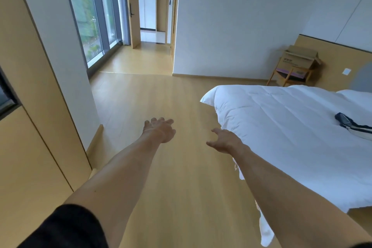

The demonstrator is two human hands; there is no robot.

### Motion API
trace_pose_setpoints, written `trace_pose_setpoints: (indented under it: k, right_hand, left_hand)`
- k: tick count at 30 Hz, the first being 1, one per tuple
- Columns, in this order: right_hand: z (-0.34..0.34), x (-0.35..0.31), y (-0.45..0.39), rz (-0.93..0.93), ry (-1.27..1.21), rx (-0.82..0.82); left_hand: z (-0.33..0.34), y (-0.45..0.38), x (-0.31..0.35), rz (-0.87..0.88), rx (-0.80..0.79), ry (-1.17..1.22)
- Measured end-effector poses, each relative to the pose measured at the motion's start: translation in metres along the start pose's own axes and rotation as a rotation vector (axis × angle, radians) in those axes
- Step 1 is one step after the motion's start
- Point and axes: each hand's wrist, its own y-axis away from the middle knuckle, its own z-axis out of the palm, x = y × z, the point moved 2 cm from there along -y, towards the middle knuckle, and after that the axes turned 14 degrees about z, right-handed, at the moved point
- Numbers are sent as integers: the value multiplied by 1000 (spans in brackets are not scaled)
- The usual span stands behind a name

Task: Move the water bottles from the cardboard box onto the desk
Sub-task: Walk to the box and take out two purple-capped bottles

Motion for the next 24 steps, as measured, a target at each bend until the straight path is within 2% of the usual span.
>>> trace_pose_setpoints:
  k: [7,15,24]
  right_hand:
    - [-30,-69,-103,47,-32,8]
    - [-43,-114,-206,71,-1,4]
    - [-48,-180,-355,-3,-43,-28]
  left_hand:
    - [-34,-115,-77,26,11,23]
    - [-51,-215,-111,82,32,62]
    - [-77,-346,-158,29,20,23]
